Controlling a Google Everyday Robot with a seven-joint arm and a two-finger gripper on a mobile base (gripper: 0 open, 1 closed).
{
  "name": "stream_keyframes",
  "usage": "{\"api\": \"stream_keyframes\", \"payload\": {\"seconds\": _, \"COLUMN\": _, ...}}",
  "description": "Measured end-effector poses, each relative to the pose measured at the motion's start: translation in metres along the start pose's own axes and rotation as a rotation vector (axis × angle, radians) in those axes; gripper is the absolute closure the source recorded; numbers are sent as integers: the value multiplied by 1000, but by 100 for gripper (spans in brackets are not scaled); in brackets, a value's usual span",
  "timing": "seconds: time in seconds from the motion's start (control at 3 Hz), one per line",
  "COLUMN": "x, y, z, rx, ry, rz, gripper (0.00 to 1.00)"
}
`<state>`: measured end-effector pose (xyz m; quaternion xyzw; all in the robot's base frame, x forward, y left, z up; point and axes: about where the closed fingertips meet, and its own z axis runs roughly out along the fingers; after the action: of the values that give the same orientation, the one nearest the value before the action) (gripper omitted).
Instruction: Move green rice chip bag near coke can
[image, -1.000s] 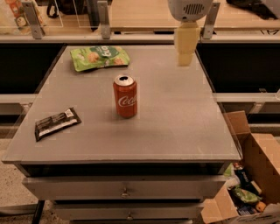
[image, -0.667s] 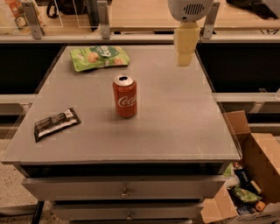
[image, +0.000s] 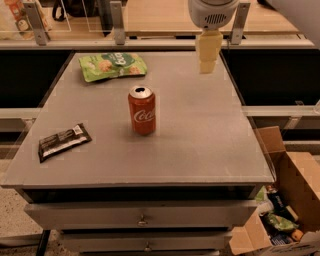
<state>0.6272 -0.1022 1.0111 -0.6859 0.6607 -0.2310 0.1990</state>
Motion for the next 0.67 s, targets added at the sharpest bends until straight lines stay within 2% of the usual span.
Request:
{"api": "stream_keyframes", "payload": {"seconds": 0.33, "x": -11, "y": -26, "z": 26, "rx": 81, "ry": -59, "rz": -23, "gripper": 0}}
{"api": "stream_keyframes", "payload": {"seconds": 0.67, "x": -23, "y": -54, "z": 70, "rx": 139, "ry": -99, "rz": -37, "gripper": 0}}
